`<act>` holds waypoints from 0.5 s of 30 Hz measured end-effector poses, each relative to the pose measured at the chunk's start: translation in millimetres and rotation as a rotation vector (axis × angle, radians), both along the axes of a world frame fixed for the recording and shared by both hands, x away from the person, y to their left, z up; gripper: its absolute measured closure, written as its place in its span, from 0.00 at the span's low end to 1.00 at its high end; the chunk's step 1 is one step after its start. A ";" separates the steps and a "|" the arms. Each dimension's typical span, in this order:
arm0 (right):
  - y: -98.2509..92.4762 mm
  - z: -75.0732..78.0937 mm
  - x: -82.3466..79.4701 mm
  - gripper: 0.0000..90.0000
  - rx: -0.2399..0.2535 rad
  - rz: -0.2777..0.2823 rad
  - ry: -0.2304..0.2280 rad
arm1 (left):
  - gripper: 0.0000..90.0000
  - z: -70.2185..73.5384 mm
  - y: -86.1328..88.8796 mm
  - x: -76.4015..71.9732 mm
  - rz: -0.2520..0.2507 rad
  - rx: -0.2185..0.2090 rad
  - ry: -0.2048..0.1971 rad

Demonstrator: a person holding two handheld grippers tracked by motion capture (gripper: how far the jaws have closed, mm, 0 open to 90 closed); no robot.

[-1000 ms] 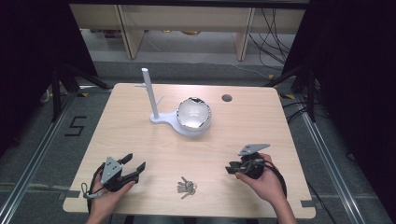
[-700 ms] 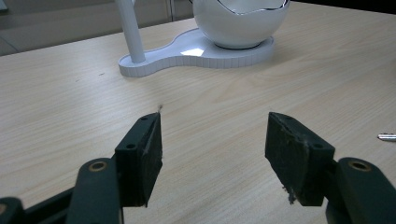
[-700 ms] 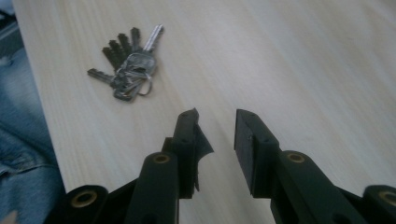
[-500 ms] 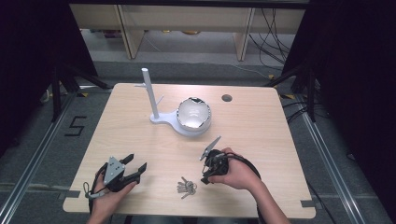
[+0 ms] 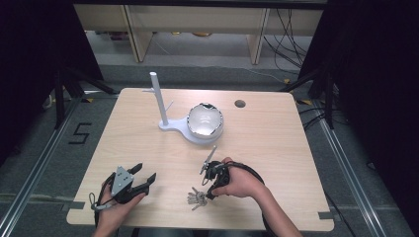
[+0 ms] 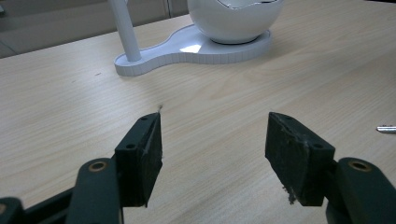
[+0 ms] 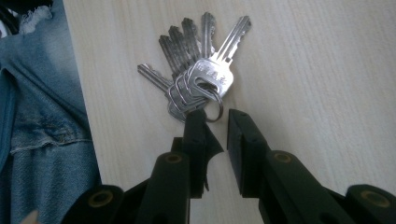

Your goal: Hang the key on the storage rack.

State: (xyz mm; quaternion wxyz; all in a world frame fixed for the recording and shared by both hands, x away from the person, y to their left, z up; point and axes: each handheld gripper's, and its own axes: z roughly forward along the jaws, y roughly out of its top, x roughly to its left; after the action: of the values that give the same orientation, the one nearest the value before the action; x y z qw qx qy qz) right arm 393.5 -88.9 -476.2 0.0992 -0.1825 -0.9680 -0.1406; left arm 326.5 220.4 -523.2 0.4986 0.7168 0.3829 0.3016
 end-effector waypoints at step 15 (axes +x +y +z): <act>9.2 -7.2 3.1 0.91 -0.007 0.044 0.008 | 0.40 0.6 1.0 -0.6 -0.004 -0.004 0.008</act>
State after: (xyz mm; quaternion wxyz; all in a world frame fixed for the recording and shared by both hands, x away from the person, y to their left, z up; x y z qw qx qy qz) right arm 396.6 -79.7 -483.4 0.1056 -0.1619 -0.9719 -0.1341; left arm 325.9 221.4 -522.6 0.4993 0.7176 0.3841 0.2969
